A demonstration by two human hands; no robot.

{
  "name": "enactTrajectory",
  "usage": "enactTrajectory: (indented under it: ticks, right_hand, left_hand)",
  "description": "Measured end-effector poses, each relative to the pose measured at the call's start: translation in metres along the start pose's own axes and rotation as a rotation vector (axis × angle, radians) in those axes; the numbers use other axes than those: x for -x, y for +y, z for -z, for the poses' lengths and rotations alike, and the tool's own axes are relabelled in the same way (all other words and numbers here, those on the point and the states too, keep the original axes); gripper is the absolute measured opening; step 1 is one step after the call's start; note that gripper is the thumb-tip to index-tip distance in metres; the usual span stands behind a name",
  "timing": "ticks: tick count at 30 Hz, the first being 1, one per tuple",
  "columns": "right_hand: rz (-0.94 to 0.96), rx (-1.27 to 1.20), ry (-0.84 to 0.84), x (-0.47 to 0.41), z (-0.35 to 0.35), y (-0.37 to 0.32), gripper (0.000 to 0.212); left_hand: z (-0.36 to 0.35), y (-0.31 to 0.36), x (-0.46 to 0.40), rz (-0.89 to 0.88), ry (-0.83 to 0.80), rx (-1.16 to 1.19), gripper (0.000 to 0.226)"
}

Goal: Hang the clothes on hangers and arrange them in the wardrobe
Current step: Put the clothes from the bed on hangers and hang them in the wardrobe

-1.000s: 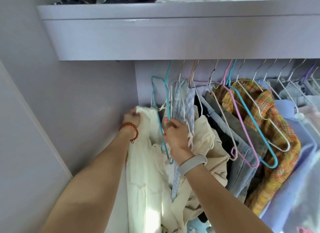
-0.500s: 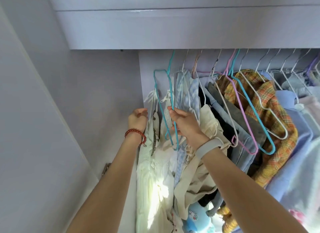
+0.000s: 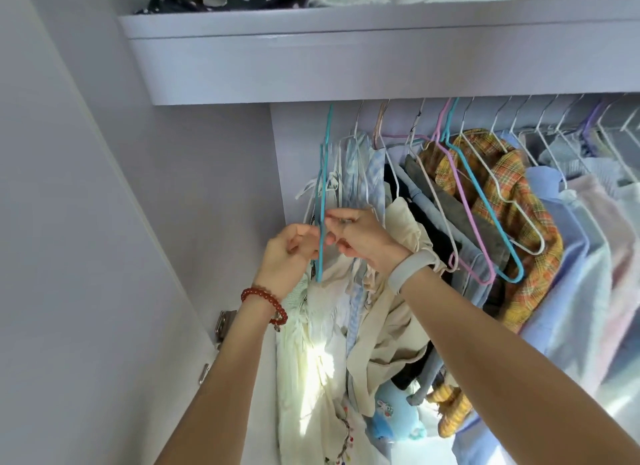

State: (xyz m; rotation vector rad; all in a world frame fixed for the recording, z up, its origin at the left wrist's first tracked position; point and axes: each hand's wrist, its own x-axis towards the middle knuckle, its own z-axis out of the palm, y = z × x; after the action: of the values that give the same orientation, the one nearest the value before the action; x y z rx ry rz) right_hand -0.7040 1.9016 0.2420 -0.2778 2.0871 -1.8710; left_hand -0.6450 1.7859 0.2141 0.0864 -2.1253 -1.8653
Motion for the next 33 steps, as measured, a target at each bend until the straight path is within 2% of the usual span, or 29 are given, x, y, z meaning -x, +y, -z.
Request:
enactTrajectory:
  ticks: [2,4,6,8,11,15,18,21,24,26,28,29,30,32,33]
  right_hand:
    - [0.033,-0.015,0.021,0.006,0.001,0.006,0.029]
    - [0.119,0.006,0.099,0.012,0.004,0.02,0.029]
    - [0.202,0.042,0.179,0.021,0.007,0.042,0.029]
    - [0.241,0.065,0.204,0.03,0.006,0.075,0.03]
    - [0.146,0.121,0.149,0.038,-0.008,0.137,0.028]
    - [-0.033,0.265,0.011,0.023,-0.045,0.218,0.028]
    - [-0.129,0.402,-0.063,-0.004,-0.072,0.258,0.037]
    - [-0.205,0.48,-0.052,-0.036,-0.093,0.28,0.05]
    - [-0.16,0.526,0.009,-0.068,-0.105,0.293,0.063]
    - [-0.174,0.452,0.035,-0.09,-0.108,0.298,0.07]
    - [-0.333,0.179,0.015,-0.107,-0.113,0.298,0.069]
    - [-0.431,0.006,-0.017,-0.111,-0.115,0.297,0.061]
    - [-0.481,-0.134,-0.044,-0.113,-0.117,0.296,0.043]
    - [-0.463,-0.216,-0.047,-0.108,-0.121,0.294,0.002]
    - [-0.431,-0.187,-0.039,-0.101,-0.122,0.292,0.014]
  left_hand:
    - [-0.006,0.003,0.006,-0.035,-0.022,-0.112,0.015]
    - [-0.013,0.003,0.009,-0.034,0.062,-0.215,0.025]
    - [-0.015,0.002,0.012,-0.016,0.11,-0.221,0.026]
    - [-0.012,-0.001,0.014,-0.003,0.087,-0.17,0.02]
    - [0.0,-0.006,0.013,0.025,0.065,-0.106,0.012]
    - [0.01,-0.02,0.013,0.069,0.161,0.043,0.014]
    - [0.011,-0.029,0.012,0.052,0.209,0.087,0.013]
    - [0.01,-0.035,0.01,0.033,0.178,0.085,0.012]
    - [0.013,-0.039,0.01,0.005,0.201,0.074,0.014]
    - [0.017,-0.04,0.009,-0.009,0.221,0.065,0.015]
    - [0.019,-0.04,0.009,-0.011,0.226,0.046,0.014]
    - [0.019,-0.041,0.008,-0.01,0.22,0.041,0.013]
    - [0.019,-0.041,0.008,-0.01,0.216,0.038,0.013]
    - [0.019,-0.042,0.008,-0.01,0.221,0.031,0.013]
    - [0.019,-0.042,0.008,-0.01,0.23,0.029,0.014]
